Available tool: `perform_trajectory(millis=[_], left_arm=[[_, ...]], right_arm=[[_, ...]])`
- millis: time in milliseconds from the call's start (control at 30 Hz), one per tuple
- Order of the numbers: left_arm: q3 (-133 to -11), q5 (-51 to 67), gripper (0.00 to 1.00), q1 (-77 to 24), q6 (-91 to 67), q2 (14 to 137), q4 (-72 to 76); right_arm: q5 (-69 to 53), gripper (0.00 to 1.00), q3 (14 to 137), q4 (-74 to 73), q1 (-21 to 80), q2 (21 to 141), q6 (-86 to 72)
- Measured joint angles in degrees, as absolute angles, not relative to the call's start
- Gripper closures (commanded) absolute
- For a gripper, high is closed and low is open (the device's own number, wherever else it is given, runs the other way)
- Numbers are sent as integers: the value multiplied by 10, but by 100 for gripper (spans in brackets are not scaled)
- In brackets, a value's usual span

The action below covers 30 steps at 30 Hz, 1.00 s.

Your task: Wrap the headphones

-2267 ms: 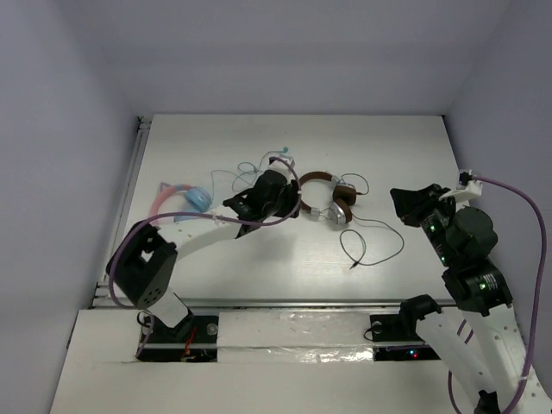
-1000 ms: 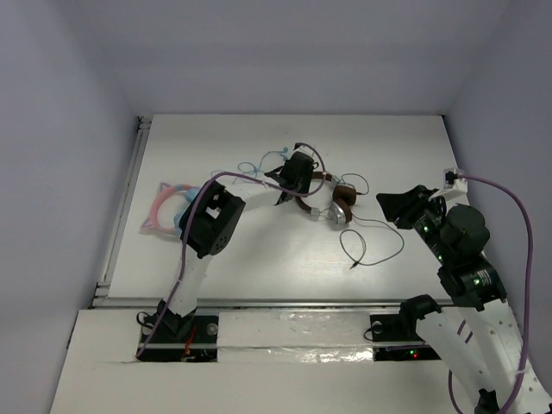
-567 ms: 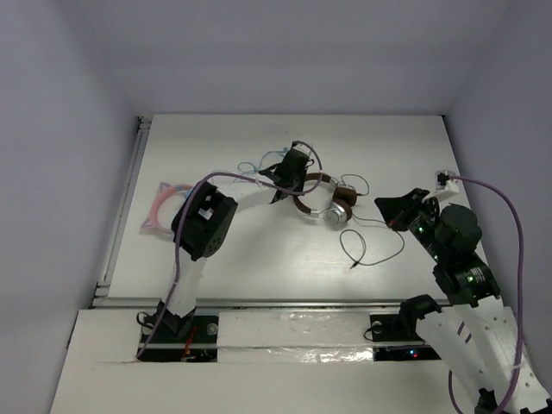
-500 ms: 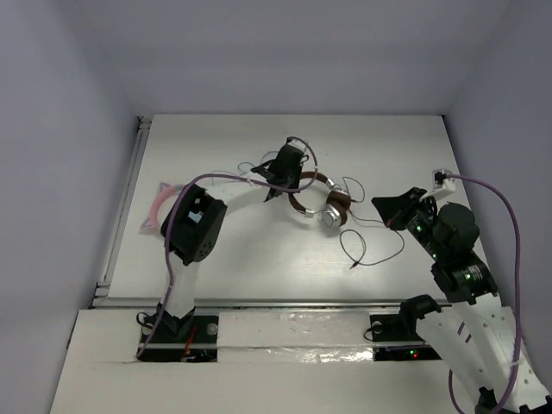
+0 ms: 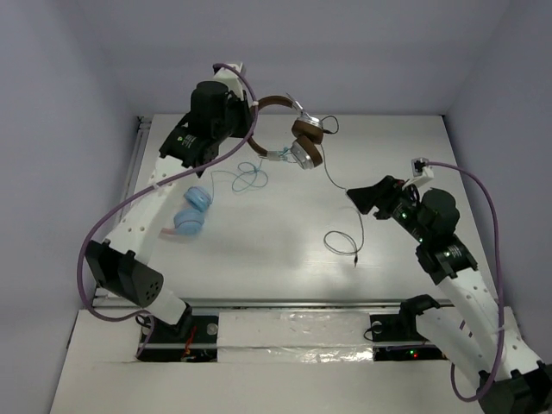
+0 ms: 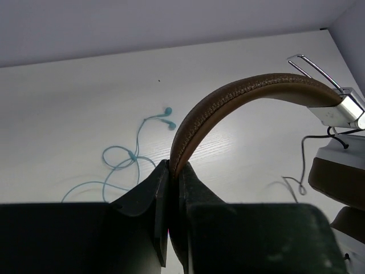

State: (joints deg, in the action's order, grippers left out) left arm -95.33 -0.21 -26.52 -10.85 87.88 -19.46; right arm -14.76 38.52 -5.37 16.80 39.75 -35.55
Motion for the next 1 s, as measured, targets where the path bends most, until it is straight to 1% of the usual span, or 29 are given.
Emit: perform_trajectory(millis=[100, 267, 467, 567, 633, 733, 1000], left_arm=[[-1004, 17, 100, -261, -101, 876, -241], [-1079, 65, 100, -259, -98, 876, -300], [-1133, 113, 100, -253, -109, 876, -322], [-1155, 132, 100, -250, -115, 877, -329], [-1166, 144, 100, -250, -120, 878, -330], [-1177, 163, 100, -250, -129, 880, -329], [-1203, 216, 100, -250, -152, 888, -333]], right_arm=[[-148, 15, 385, -29, 168, 434, -345], [-185, 13, 385, 33, 168, 499, -339], [-200, 12, 366, 91, 168, 544, -329], [-202, 13, 345, 112, 168, 550, -324], [-202, 17, 332, 124, 168, 558, -323], [-201, 20, 328, 138, 168, 580, -321], [-159, 23, 328, 206, 168, 649, -322]])
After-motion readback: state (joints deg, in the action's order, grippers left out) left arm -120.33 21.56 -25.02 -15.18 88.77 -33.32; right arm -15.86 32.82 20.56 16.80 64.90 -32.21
